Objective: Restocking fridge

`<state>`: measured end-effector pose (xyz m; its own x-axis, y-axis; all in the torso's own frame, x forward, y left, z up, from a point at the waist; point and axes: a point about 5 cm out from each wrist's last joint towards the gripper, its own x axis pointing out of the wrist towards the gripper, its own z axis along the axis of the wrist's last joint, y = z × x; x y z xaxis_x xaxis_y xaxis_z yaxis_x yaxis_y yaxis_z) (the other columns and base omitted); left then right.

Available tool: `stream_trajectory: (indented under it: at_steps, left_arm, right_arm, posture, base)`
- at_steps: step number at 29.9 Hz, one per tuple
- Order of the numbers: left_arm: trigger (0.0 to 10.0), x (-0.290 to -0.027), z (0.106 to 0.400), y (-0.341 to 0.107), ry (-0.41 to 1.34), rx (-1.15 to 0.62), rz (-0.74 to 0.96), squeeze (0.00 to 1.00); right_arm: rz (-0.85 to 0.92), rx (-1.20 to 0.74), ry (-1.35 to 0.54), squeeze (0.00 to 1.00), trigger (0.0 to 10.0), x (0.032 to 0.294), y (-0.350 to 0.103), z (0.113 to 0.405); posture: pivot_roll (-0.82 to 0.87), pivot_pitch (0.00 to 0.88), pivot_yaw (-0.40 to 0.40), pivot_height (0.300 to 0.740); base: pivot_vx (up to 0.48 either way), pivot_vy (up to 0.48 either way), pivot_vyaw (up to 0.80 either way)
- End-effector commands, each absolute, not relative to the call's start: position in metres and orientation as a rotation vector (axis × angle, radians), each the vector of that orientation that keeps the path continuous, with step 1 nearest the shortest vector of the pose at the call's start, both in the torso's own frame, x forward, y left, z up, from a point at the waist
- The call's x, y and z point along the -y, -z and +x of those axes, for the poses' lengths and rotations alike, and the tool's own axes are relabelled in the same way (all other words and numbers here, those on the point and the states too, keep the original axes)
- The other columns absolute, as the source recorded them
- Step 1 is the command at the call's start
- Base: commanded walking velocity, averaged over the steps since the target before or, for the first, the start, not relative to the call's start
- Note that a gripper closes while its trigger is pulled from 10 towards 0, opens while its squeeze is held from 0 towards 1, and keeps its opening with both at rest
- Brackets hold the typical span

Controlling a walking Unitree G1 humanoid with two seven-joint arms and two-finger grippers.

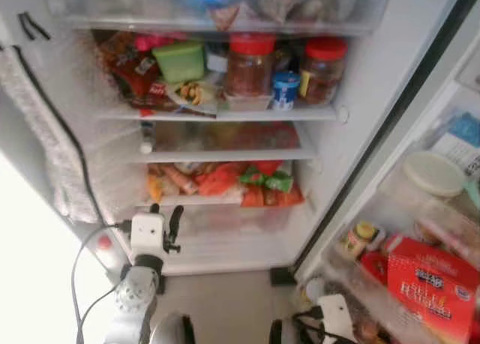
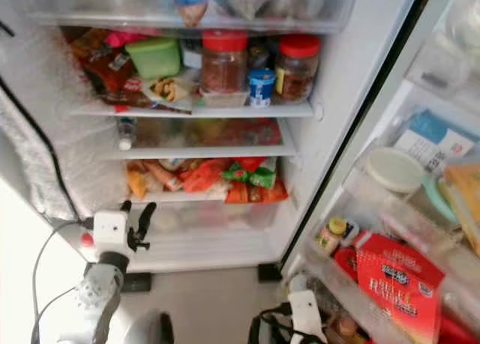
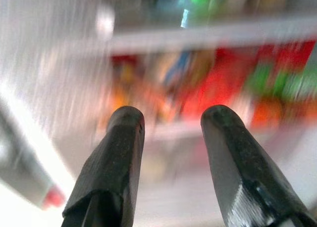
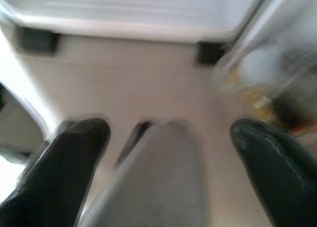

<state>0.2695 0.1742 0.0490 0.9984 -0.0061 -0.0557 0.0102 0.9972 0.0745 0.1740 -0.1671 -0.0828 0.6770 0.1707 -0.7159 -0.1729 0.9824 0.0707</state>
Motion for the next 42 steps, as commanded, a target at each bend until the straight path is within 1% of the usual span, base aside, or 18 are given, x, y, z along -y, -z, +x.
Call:
stream_trajectory:
  at_steps: [1, 3, 6, 7, 9, 10, 11, 12, 13, 15, 18, 27, 42]
  left_arm:
    - [10.0, -0.179, 0.264, -0.033, -0.023, -0.141, 0.061, 0.0]
    - [10.0, -0.188, 0.257, -0.018, -0.04, -0.211, 0.096, 0.0]
    - [10.0, -0.203, 0.248, -0.001, -0.093, -0.306, 0.093, 0.0]
    - [10.0, -0.203, 0.248, -0.001, -0.093, -0.306, 0.093, 0.0]
    - [10.0, -0.212, 0.239, 0.013, -0.12, -0.388, 0.085, 0.0]
    - [10.0, -0.212, 0.239, 0.013, -0.12, -0.388, 0.085, 0.0]
    - [10.0, -0.214, 0.237, 0.018, -0.128, -0.413, 0.086, 0.0]
    - [10.0, -0.218, 0.23, 0.028, -0.147, -0.478, 0.087, 0.0]
    - [10.0, -0.218, 0.23, 0.028, -0.147, -0.478, 0.087, 0.0]
    - [10.0, -0.221, 0.221, 0.039, -0.159, -0.546, 0.082, 0.0]
    - [10.0, -0.222, 0.213, 0.047, -0.164, -0.6, 0.089, 0.0]
    - [10.0, -0.217, 0.207, 0.054, -0.172, -0.619, 0.052, 0.0]
    - [10.0, -0.212, 0.214, 0.051, -0.167, -0.585, 0.034, 0.0]
  right_arm:
    - [-0.004, -0.845, -0.19, 0.0, 10.0, 0.169, 0.088, 0.163]
    - [-0.001, -0.84, -0.192, 0.0, 10.0, 0.166, 0.088, 0.163]
    - [0.0, -0.838, -0.186, 0.0, 10.0, 0.168, 0.087, 0.166]
    - [0.0, -0.838, -0.186, 0.0, 10.0, 0.168, 0.087, 0.166]
    - [0.0, -0.841, -0.186, 0.0, 10.0, 0.168, 0.087, 0.166]
    - [0.0, -0.841, -0.186, 0.0, 10.0, 0.168, 0.087, 0.166]
    - [0.0, -0.842, -0.186, 0.0, 10.0, 0.168, 0.087, 0.166]
    - [0.001, -0.844, -0.185, 0.0, 10.0, 0.168, 0.087, 0.166]
    - [0.001, -0.844, -0.185, 0.0, 10.0, 0.168, 0.087, 0.166]
    - [0.002, -0.845, -0.183, 0.0, 10.0, 0.168, 0.087, 0.166]
    - [0.007, -0.85, -0.172, 0.0, 10.0, 0.168, 0.088, 0.165]
    - [0.026, -0.858, -0.144, 0.0, 10.0, 0.169, 0.088, 0.165]
    - [0.042, -0.862, -0.133, 0.0, 10.0, 0.169, 0.089, 0.164]
  posture:
    - [0.01, 0.074, -0.028, 0.648]
    - [0.01, 0.067, -0.025, 0.648]
    - [0.01, 0.062, -0.023, 0.648]
    - [0.01, 0.062, -0.023, 0.648]
    - [0.01, 0.062, -0.023, 0.648]
    - [0.01, 0.062, -0.023, 0.648]
    - [0.01, 0.062, -0.023, 0.648]
    - [0.02, 0.06, -0.023, 0.648]
    - [0.02, 0.06, -0.023, 0.648]
    - [0.02, 0.061, -0.022, 0.648]
    - [0.02, 0.063, -0.02, 0.648]
    - [0.02, 0.073, -0.022, 0.648]
    - [0.02, 0.072, -0.019, 0.648]
  base:
    - [0.0, 0.0, 0.0]
    - [0.0, 0.0, 0.0]
    - [0.0, 0.0, 0.0]
    - [0.0, 0.0, 0.0]
    - [0.0, 0.0, 0.0]
    - [0.0, 0.0, 0.0]
    - [0.0, 0.0, 0.0]
    - [0.0, 0.0, 0.0]
    - [0.0, 0.0, 0.0]
    - [0.0, 0.0, 0.0]
    - [0.0, 0.0, 0.0]
    - [0.0, 0.0, 0.0]
    - [0.0, 0.269, 0.0]
